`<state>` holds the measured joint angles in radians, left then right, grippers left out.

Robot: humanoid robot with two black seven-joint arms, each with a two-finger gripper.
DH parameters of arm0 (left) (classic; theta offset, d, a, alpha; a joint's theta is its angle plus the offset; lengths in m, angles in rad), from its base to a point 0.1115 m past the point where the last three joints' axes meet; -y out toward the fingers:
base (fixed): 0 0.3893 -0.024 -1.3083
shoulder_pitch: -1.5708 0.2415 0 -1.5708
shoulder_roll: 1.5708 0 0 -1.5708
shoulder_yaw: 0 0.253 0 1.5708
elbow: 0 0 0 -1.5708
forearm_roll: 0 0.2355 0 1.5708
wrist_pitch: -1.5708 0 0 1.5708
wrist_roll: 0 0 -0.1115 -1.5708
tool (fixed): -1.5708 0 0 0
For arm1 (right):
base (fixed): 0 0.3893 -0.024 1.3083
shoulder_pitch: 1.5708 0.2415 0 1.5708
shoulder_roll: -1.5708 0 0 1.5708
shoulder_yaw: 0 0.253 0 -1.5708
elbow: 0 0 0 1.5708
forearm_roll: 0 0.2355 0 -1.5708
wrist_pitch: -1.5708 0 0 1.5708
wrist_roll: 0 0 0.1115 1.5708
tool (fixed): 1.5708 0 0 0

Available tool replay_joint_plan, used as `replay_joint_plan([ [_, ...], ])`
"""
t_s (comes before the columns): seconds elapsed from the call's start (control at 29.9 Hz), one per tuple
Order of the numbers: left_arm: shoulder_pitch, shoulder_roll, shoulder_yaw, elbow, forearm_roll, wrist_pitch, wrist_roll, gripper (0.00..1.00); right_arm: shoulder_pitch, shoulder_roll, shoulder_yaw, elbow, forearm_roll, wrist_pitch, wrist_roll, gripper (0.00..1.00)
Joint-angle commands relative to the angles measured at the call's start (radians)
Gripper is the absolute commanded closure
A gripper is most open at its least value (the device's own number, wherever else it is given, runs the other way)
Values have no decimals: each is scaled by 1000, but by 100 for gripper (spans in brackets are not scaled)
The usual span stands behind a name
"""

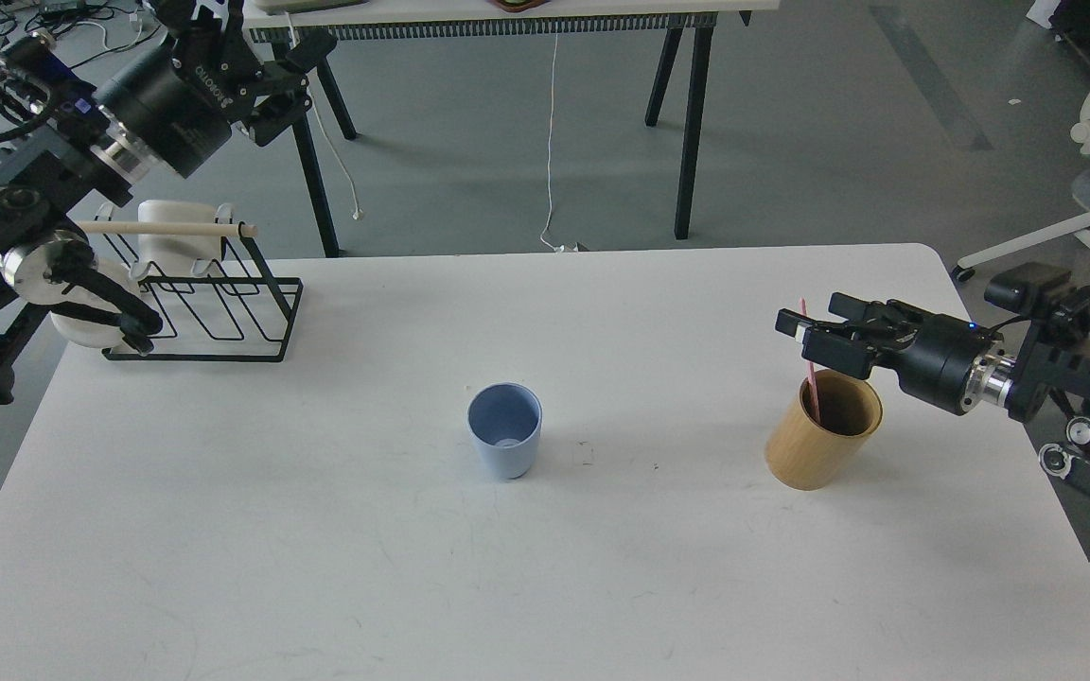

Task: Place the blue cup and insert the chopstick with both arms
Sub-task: 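Grasp the pink straw in the tan cup with the right gripper, then lift the straw out and carry it above the blue cup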

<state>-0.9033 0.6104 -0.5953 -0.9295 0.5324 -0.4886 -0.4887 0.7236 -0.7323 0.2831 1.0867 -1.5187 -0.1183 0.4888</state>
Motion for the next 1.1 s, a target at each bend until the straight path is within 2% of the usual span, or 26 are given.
replay_joint_plan([
  [0.0, 1, -3, 0, 0, 0, 0, 0, 6, 0, 47, -1, -24, 0, 0, 0, 3],
  [0.1, 1, -4, 0, 3, 1, 0, 0, 5, 0, 53, -1, -25, 0, -1, 0, 8],
  [0.2, 3, -4, 0, 21, 0, 0, 0, 5, 0, 50, -1, -24, 0, -1, 0, 34],
  [0.3, 3, -6, 0, 29, 0, 0, 0, 5, 0, 37, -2, -18, 0, 0, 0, 44],
  [0.37, 4, -6, 2, 29, 0, 0, 0, 5, 0, 25, -1, -19, 2, -1, 0, 56],
  [0.53, 9, -8, 2, 31, 0, 0, 0, 5, 0, 11, -2, -16, 3, -1, 0, 68],
  [0.63, 9, -8, 2, 32, 0, 0, 0, 5, 0, -4, -1, -13, 3, -1, 0, 90],
  [0.7, 9, -8, 2, 34, 0, 0, 0, 5, 0, -9, -1, -5, 5, -1, 0, 99],
  [1.07, 11, -24, 3, 32, 1, 0, 0, 5, 4, -116, 21, 140, 81, -1, 0, 100],
])
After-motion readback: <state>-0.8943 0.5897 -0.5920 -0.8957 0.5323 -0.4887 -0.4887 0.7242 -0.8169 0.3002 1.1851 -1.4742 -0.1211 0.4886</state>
